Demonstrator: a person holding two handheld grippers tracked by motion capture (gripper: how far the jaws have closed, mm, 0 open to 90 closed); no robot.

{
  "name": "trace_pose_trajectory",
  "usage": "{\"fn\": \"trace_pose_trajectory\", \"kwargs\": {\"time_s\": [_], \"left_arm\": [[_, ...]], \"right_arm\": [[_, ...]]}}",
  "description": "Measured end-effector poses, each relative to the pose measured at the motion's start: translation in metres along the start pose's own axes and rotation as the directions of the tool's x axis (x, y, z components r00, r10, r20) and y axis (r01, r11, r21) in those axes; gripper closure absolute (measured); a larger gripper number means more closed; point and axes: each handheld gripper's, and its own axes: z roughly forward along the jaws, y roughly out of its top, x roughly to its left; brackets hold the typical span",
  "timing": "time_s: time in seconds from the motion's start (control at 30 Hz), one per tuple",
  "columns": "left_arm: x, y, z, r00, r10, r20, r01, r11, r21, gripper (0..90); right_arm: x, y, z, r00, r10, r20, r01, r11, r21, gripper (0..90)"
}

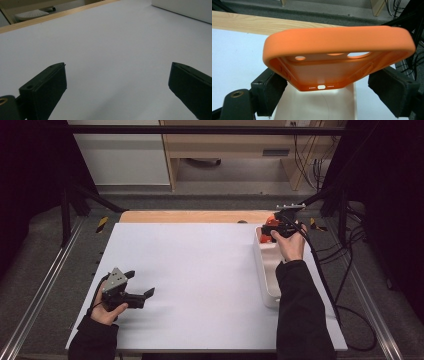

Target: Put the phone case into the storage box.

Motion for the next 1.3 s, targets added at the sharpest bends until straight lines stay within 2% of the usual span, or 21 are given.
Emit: {"fn": "trace_pose_trajectory", "kwargs": {"time_s": [0.63,0.97,1.13,1.3], "left_arm": [[-0.001,-0.002,0.003,0.9999,0.008,0.008,-0.008,0.9998,0.016,1.2],[-0.001,-0.002,0.004,0.9999,0.008,0.010,-0.008,0.9998,0.018,1.2],[-0.001,-0.002,0.003,0.9999,0.009,0.010,-0.009,0.9998,0.017,1.2],[-0.001,-0.002,0.004,0.9999,0.011,0.011,-0.011,0.9997,0.021,1.2]], "right_arm": [[0.011,-0.004,0.034,0.9994,0.008,0.034,-0.010,0.999,0.052,15.6],[0.010,-0.004,0.039,0.9989,0.027,0.039,-0.030,0.998,0.057,15.4],[0.011,-0.006,0.042,0.9988,0.016,0.046,-0.019,0.997,0.071,15.3],[0.009,-0.008,0.044,0.9987,0.028,0.042,-0.031,0.997,0.066,15.2]]}}
